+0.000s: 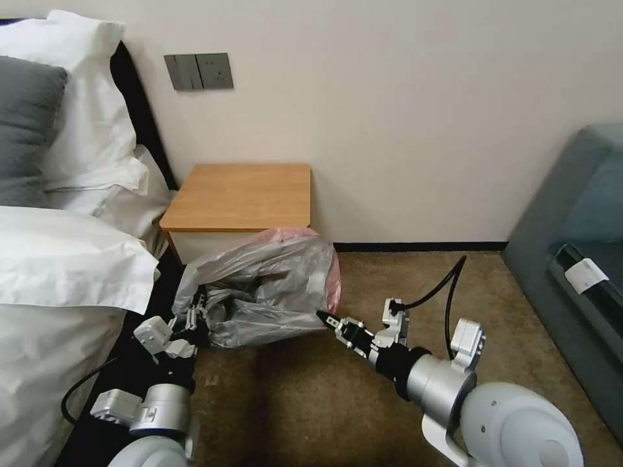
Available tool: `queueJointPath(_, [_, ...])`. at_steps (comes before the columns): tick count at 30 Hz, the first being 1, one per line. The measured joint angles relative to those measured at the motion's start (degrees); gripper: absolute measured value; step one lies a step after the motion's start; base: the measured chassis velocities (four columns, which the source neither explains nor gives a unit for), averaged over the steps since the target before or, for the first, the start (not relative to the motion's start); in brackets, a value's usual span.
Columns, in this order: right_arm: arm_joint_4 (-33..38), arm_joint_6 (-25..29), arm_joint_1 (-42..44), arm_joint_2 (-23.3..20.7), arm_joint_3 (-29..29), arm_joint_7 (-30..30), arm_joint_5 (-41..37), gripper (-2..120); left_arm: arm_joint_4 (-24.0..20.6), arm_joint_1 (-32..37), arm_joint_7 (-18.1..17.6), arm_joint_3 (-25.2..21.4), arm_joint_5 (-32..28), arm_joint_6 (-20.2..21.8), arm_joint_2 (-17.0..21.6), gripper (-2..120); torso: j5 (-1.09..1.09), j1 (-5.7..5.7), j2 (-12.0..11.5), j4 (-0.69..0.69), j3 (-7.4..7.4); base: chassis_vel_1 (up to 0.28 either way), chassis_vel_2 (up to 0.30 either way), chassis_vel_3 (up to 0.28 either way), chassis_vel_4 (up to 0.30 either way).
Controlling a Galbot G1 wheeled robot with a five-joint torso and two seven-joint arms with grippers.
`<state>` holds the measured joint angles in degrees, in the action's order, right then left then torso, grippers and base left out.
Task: Pick up the garbage bag from the table and place it over the trash can.
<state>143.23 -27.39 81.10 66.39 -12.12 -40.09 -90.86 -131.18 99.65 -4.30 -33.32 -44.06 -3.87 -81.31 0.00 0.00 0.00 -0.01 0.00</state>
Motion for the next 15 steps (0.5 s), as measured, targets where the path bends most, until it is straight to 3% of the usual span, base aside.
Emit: queueJointPath(15, [-0.89, 0.04, -1.82, 0.39, -1.73, 3.08, 3.56, 0, -2.48, 0.77, 0.13, -2.03, -6.08, 2.66, 0.44, 10, 0.01, 0.00, 0.00, 0.01, 0.00, 0.000, 0.000, 0.000, 0.000])
